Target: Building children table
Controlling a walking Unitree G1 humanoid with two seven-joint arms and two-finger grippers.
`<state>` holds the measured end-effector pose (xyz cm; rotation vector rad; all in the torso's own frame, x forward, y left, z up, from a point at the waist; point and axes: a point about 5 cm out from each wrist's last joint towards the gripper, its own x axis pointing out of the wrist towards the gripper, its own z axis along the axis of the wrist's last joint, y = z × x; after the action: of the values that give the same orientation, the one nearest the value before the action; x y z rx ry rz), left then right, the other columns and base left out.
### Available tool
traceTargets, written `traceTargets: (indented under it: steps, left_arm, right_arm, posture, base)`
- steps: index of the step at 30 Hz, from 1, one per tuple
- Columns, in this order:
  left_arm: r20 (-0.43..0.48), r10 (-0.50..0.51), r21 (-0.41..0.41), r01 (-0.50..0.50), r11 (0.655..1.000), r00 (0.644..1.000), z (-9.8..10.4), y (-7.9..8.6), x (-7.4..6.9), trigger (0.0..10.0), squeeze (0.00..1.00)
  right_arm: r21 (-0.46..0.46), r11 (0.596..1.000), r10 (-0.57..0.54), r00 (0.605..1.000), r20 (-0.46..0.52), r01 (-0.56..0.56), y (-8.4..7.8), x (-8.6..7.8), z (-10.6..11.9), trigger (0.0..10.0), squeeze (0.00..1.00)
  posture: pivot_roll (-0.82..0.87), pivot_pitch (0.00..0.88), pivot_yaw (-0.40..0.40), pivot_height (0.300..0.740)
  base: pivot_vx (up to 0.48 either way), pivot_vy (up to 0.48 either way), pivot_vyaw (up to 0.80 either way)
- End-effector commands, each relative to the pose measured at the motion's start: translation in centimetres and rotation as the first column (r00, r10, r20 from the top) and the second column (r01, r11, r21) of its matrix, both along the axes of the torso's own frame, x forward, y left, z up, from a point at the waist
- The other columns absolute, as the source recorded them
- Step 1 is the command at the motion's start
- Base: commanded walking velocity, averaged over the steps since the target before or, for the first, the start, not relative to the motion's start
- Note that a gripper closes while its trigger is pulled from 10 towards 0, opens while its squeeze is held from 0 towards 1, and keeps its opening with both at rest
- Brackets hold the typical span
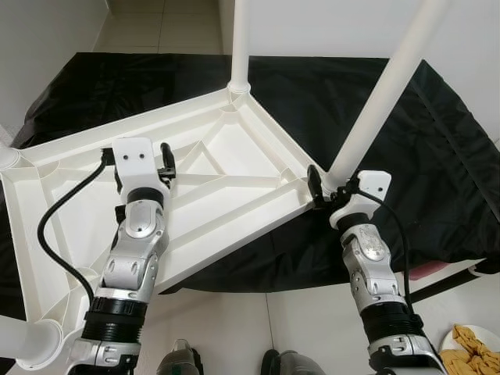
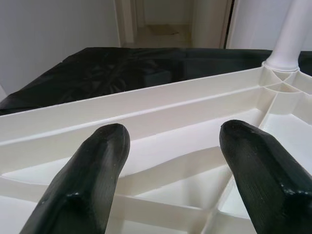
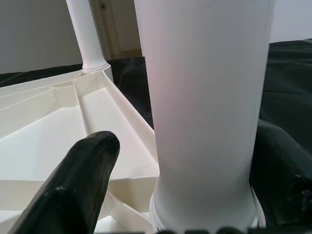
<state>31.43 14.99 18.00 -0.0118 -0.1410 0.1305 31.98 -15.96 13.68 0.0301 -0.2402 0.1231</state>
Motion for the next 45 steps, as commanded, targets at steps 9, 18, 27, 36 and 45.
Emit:
traceTargets:
  steps: [9, 18, 27, 36, 45]
  left_arm:
    - [-0.035, -0.245, 0.042, 0.246, 0.968, 0.969, -0.4, -1.6, -0.2, 10.0, 0.00]
    - [-0.031, -0.261, 0.030, 0.262, 0.965, 0.965, -0.4, -2.2, 0.2, 10.0, 0.00]
    - [-0.027, -0.267, 0.021, 0.267, 0.963, 0.963, -0.4, -2.6, 0.2, 10.0, 0.00]
    - [-0.026, -0.262, 0.019, 0.263, 0.965, 0.965, -0.5, -2.5, 0.2, 10.0, 0.00]
    - [-0.022, -0.260, 0.021, 0.261, 0.965, 0.965, -0.4, -2.4, 0.4, 10.0, 0.00]
  right_arm:
    - [0.001, 1.000, -0.031, 0.998, -0.052, 0.031, -0.4, -0.4, -1.2, 10.0, 0.00]
    - [0.000, 0.999, -0.047, 0.998, -0.050, 0.047, -0.7, -0.6, -1.2, 10.0, 0.00]
    - [-0.013, 0.999, -0.049, 0.998, -0.043, 0.048, -0.9, -0.3, -0.8, 10.0, 0.00]
    - [-0.013, 0.999, -0.047, 0.998, -0.048, 0.047, -0.8, 0.0, -0.8, 10.0, 0.00]
    - [-0.012, 0.999, -0.050, 0.998, -0.048, 0.050, -0.8, 0.3, -0.6, 10.0, 0.00]
  posture:
    - [0.06, 0.093, 0.028, 0.740]
    - [0.03, 0.080, 0.019, 0.740]
    - [0.03, 0.080, 0.003, 0.740]
    - [0.04, 0.070, 0.001, 0.740]
    - [0.04, 0.063, 0.002, 0.740]
  base:
    - [0.000, 0.000, 0.00]
    - [0.000, 0.000, 0.00]
    - [0.000, 0.000, 0.00]
    - [0.000, 0.000, 0.00]
    - [0.000, 0.000, 0.00]
